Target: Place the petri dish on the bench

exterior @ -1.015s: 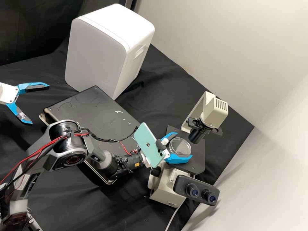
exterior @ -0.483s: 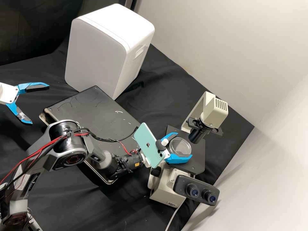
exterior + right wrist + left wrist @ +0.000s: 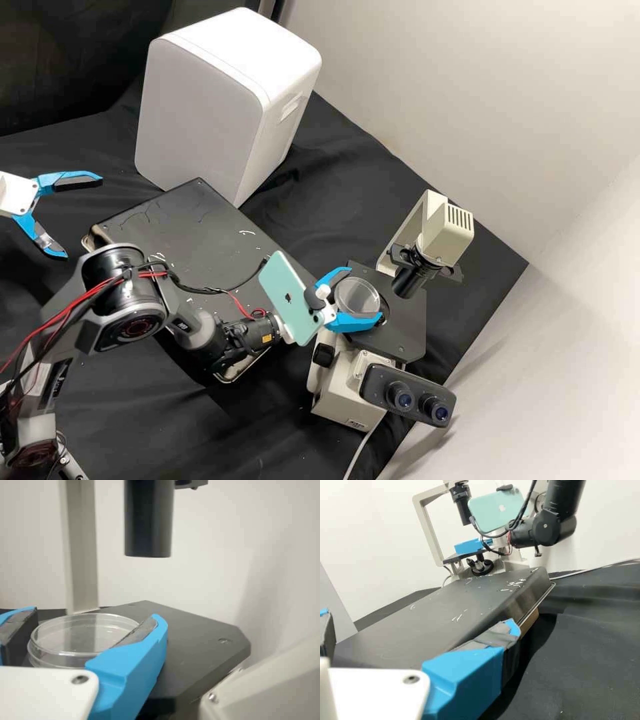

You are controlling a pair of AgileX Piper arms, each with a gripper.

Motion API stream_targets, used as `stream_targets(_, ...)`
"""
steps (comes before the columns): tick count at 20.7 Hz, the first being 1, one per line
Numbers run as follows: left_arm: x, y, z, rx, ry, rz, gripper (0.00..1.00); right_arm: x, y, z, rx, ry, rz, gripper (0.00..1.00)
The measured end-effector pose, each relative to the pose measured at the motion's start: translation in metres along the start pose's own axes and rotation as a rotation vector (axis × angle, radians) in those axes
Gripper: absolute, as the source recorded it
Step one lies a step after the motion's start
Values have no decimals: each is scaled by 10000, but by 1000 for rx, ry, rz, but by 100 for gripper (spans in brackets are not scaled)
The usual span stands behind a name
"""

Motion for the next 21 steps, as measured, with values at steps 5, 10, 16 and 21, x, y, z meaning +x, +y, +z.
stream_targets(5,0,0,0,0,0,0,100,-289,-88,-87,28,34,-18,0)
stream_targets(10,0,0,0,0,0,0,100,-617,-195,-196,32,83,-47,0)
stream_targets(16,0,0,0,0,0,0,100,-1026,-306,-402,30,152,-119,0)
stream_targets(21,0,0,0,0,0,0,100,-1158,-442,-508,17,205,-180,0)
